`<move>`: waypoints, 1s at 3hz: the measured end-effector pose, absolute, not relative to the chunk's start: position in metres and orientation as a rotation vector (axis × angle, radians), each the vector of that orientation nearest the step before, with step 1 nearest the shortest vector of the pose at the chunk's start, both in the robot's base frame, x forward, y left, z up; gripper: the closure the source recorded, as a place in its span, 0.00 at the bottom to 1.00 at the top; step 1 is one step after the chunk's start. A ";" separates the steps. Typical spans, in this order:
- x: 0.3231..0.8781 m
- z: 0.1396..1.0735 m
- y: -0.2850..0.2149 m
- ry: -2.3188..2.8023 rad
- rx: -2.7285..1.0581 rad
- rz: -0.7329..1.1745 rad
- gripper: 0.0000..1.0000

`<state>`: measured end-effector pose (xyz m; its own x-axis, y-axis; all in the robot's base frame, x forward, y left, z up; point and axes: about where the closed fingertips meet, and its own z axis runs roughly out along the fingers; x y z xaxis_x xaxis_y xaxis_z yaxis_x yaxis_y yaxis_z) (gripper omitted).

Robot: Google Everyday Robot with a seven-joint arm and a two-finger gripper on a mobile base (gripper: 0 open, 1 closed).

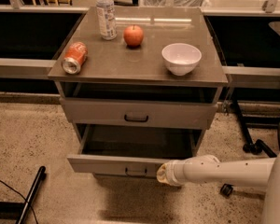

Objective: Close middle drawer

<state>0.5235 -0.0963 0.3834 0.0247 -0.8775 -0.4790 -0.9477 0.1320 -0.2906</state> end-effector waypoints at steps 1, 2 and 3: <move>0.547 0.381 -0.087 1.839 -1.749 0.152 1.00; 0.566 0.380 -0.078 1.820 -1.752 0.146 1.00; 0.586 0.382 -0.071 1.788 -1.752 0.131 1.00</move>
Offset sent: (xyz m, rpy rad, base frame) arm 0.0689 0.0243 -0.0031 0.0109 -0.0528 0.0204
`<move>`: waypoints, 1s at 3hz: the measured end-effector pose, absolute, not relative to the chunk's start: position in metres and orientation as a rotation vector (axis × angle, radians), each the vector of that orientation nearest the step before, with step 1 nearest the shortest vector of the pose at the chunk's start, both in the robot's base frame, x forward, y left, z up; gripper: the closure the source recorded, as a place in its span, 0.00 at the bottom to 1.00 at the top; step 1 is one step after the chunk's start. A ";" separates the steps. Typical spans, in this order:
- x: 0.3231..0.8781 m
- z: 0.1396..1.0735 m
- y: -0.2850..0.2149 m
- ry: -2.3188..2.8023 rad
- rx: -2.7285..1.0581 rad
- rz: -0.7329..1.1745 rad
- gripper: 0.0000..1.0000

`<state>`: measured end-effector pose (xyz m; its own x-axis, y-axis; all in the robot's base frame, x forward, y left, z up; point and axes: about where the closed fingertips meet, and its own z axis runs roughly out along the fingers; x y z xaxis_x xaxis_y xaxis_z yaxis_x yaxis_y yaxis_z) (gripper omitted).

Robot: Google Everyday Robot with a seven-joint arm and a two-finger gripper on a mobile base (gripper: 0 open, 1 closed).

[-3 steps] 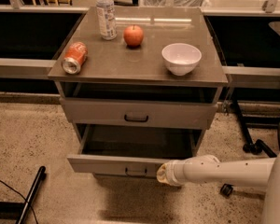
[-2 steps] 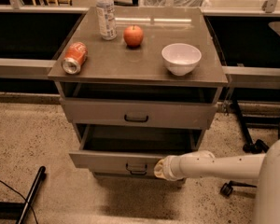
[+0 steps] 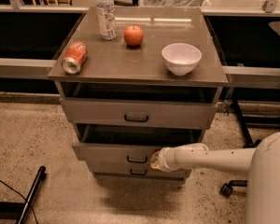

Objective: Close middle drawer

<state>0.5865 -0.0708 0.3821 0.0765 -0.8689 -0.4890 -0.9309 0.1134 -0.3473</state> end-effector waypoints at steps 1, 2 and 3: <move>0.603 0.384 -0.068 1.758 -1.750 0.111 0.99; 0.615 0.382 -0.073 1.755 -1.749 0.082 0.97; 0.621 0.380 -0.082 1.758 -1.739 0.075 0.95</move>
Offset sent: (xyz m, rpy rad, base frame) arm 0.0452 -0.0146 -0.0010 -0.0289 -0.0703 -0.0116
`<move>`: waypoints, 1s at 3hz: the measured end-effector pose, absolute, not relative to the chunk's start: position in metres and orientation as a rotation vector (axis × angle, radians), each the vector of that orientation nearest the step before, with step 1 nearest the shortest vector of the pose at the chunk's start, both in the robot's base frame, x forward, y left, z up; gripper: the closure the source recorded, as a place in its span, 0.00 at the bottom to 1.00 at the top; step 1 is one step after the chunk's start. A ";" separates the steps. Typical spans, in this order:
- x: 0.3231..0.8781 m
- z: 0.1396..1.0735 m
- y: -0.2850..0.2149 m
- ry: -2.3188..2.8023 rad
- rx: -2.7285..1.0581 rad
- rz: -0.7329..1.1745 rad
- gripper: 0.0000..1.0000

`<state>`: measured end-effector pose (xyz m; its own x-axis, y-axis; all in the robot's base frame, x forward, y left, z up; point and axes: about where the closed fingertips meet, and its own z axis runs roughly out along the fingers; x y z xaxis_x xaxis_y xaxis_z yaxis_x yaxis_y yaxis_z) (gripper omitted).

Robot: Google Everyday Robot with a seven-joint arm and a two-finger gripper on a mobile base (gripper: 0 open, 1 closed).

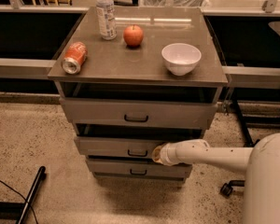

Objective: Close middle drawer

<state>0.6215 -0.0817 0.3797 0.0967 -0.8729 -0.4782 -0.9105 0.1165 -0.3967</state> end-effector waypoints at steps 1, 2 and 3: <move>0.622 0.376 -0.092 1.760 -1.715 0.099 1.00; 0.621 0.374 -0.102 1.760 -1.681 0.112 1.00; 0.621 0.373 -0.104 1.759 -1.678 0.110 0.81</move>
Offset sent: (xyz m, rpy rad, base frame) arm 0.0004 -0.0388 -0.0056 0.0862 -0.0098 -0.0450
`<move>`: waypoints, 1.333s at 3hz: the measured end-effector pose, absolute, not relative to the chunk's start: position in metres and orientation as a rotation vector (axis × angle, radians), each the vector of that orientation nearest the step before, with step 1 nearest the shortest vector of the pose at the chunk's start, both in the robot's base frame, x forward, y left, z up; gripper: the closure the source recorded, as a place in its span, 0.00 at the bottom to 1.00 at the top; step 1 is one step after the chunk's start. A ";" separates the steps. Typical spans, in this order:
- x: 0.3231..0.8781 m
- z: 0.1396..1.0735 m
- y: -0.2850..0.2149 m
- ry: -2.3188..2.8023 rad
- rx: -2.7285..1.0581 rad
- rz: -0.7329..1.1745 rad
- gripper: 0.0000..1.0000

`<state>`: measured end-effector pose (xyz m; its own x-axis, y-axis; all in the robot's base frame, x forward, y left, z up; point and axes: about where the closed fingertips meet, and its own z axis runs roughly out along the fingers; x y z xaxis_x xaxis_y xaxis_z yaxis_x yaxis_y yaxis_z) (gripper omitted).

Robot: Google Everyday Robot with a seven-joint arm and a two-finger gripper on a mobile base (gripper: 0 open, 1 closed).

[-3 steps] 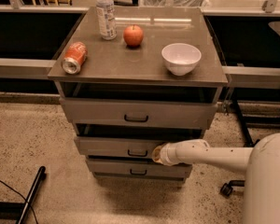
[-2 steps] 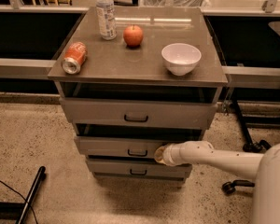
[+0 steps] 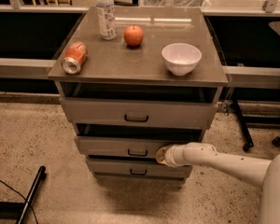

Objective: Close middle drawer

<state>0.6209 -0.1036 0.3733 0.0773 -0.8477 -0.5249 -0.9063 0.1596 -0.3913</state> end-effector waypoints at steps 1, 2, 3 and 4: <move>0.621 0.373 -0.104 1.759 -1.678 0.110 0.59; 0.621 0.373 -0.104 1.759 -1.678 0.110 0.34; 0.601 0.382 -0.096 1.724 -1.716 0.132 0.11; 0.598 0.382 -0.095 1.721 -1.720 0.137 0.00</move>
Offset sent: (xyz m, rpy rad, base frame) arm 0.0000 0.0000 0.0000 0.0000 0.0000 0.0000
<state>0.5977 -0.0945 0.3818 0.1157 -0.8419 -0.5271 -0.9147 0.1166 -0.3871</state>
